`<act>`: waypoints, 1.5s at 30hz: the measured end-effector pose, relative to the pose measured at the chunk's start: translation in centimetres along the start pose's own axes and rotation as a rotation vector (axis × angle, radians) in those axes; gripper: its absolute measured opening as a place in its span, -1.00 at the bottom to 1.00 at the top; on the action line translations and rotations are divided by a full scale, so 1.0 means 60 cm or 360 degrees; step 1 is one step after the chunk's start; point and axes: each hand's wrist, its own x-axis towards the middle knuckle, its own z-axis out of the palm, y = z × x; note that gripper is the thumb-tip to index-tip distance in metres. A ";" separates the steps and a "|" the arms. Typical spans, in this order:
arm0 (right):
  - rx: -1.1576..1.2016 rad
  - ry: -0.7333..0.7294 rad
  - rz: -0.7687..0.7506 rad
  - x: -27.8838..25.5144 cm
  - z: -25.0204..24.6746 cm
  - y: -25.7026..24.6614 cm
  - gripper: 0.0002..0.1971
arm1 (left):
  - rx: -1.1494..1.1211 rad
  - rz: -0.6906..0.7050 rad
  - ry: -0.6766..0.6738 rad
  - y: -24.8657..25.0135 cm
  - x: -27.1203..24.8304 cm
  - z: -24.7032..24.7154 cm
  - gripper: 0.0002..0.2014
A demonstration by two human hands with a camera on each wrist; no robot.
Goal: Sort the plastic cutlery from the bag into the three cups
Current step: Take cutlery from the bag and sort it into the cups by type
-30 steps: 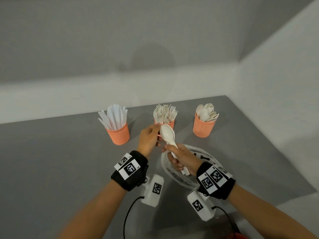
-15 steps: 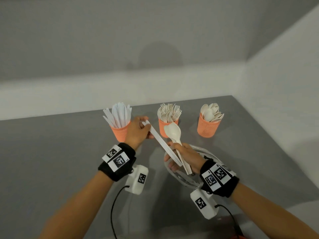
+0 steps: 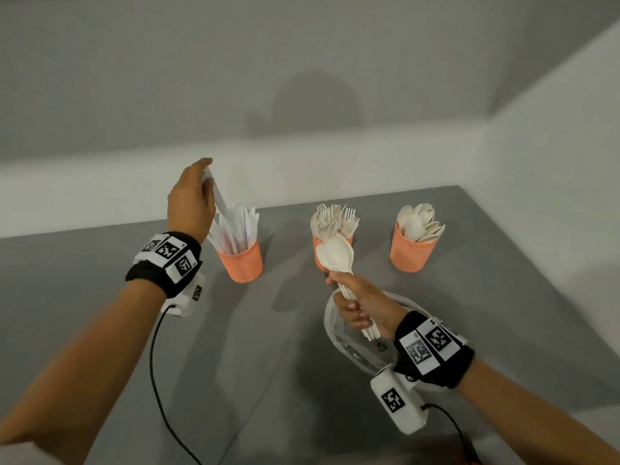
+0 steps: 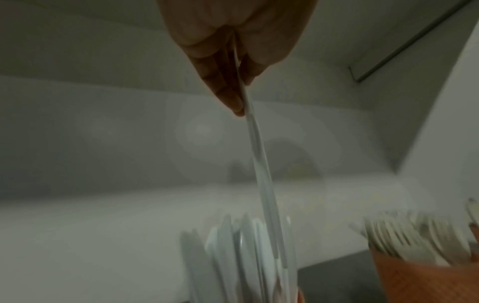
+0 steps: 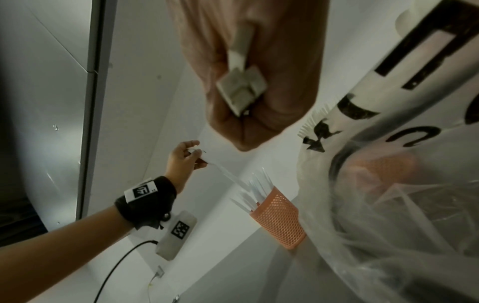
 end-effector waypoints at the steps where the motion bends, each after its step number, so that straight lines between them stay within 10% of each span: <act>1: 0.0000 0.0004 -0.0011 0.001 -0.001 -0.001 -0.81 | 0.0016 0.0020 -0.0026 -0.005 -0.006 0.008 -0.67; 7: 0.0079 -0.0039 -0.0028 0.004 -0.008 -0.010 -0.74 | 0.0101 -0.0106 -0.0327 -0.043 -0.051 0.072 -0.68; 11: 0.0182 -0.0122 0.0003 0.006 -0.008 -0.016 -0.66 | 0.0514 0.0234 -0.0650 -0.071 -0.089 0.108 -0.69; 15: 0.0220 -0.0146 0.0047 0.013 -0.009 -0.013 -0.62 | 0.0613 0.0239 -0.0492 -0.059 -0.090 0.106 -0.58; 18: 0.0273 -0.0166 0.0061 0.020 -0.003 -0.009 -0.60 | -0.0103 -0.0020 -0.0406 0.012 -0.100 0.083 -0.48; 24: 0.0353 -0.0570 0.0121 0.027 0.029 -0.007 -0.63 | -0.1768 -0.1034 -0.1099 0.193 -0.163 0.047 -0.70; 26: 0.0316 -0.0637 0.0155 0.022 0.037 -0.010 -0.68 | -0.1822 -0.1142 -0.1050 0.215 -0.178 0.048 -0.93; 34: -0.0436 0.0227 -0.0384 0.009 0.045 0.023 -0.78 | -0.1411 -0.1160 -0.0568 0.228 -0.190 0.076 -0.54; 38: 0.0158 0.0077 0.0000 -0.001 0.028 0.023 -0.58 | -0.1400 -0.1125 -0.0826 0.234 -0.195 0.073 -0.58; 45: -0.0056 -0.0060 -0.0031 -0.018 0.021 0.019 -0.57 | -0.1495 -0.1138 -0.0801 0.216 -0.210 0.071 -0.83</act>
